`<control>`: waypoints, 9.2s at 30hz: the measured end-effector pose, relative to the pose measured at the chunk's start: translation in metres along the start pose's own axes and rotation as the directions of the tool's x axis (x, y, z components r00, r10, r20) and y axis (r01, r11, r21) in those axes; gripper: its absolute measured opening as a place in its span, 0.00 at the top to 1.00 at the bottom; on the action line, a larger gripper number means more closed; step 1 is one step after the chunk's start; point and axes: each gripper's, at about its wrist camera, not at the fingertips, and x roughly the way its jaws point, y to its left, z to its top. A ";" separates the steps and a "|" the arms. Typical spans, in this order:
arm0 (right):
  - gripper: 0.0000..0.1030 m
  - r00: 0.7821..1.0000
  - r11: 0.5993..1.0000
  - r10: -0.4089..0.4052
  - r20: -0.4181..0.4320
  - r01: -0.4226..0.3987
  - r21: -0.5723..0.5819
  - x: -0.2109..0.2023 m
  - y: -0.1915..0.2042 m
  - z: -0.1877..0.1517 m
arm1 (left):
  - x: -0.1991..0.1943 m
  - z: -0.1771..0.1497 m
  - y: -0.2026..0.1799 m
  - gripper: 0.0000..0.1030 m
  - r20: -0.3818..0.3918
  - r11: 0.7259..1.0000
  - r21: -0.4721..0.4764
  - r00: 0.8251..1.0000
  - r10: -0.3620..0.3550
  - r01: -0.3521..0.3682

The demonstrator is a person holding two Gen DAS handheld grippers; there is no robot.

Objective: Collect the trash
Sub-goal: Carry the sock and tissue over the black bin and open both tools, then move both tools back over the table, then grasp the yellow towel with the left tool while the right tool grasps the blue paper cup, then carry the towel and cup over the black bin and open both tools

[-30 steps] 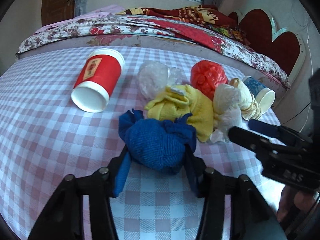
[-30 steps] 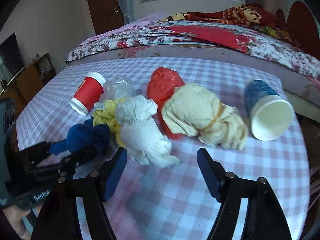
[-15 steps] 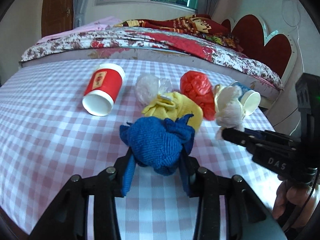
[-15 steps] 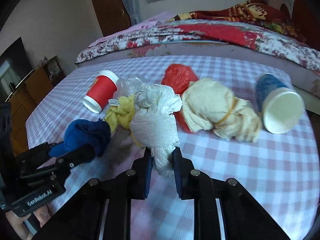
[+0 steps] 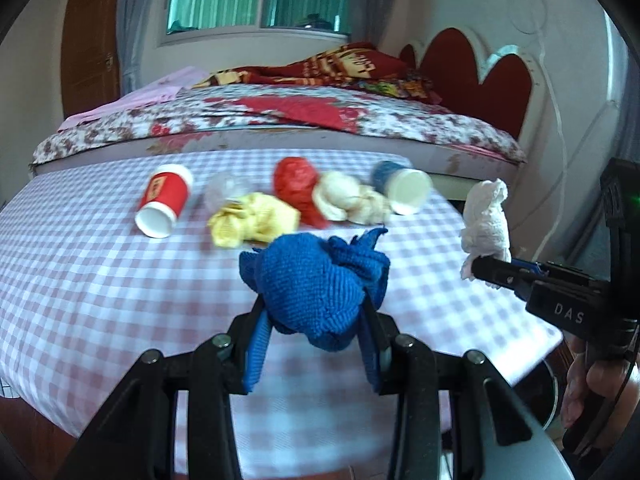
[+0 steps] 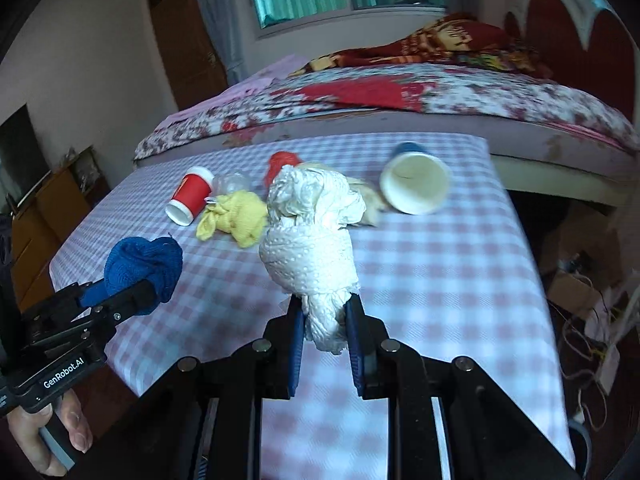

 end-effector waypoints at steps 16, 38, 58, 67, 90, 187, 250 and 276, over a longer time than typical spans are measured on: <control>0.80 0.981 0.980 -0.177 0.084 0.167 0.111 -0.126 -0.067 -0.050 | -0.030 -0.016 -0.116 0.61 0.005 0.977 0.139 0.986 -0.164 0.162; 0.80 0.925 0.897 -0.375 0.066 0.344 0.278 -0.223 -0.160 -0.125 | -0.037 -0.049 -0.259 0.61 -0.084 0.885 0.296 0.932 -0.351 0.360; 0.80 0.916 0.856 -0.394 -0.072 0.394 0.333 -0.230 -0.210 -0.198 | -0.008 -0.104 -0.314 0.61 -0.266 0.835 0.301 0.881 -0.391 0.461; 0.80 0.922 0.863 -0.344 -0.177 0.385 0.327 -0.196 -0.231 -0.227 | 0.030 -0.125 -0.324 0.61 -0.353 0.839 0.266 0.858 -0.374 0.475; 0.17 0.840 0.810 -0.374 -0.394 0.502 0.302 -0.125 -0.280 -0.273 | 0.085 -0.156 -0.322 0.03 -0.446 0.880 0.299 0.869 -0.213 0.369; 0.01 0.962 0.962 -0.272 0.004 0.272 -0.014 -0.029 -0.040 -0.011 | 0.026 0.013 0.031 0.11 -0.052 0.990 -0.088 0.993 0.105 -0.110; 0.97 0.983 0.978 -0.167 -0.071 0.174 0.116 0.075 -0.082 0.053 | 0.118 0.035 0.051 0.58 -0.185 0.988 -0.109 0.979 0.084 -0.106; 0.97 0.981 0.975 -0.180 0.075 0.168 0.143 -0.077 -0.075 -0.016 | 0.020 0.005 -0.057 0.61 -0.071 0.997 0.033 0.995 -0.074 0.076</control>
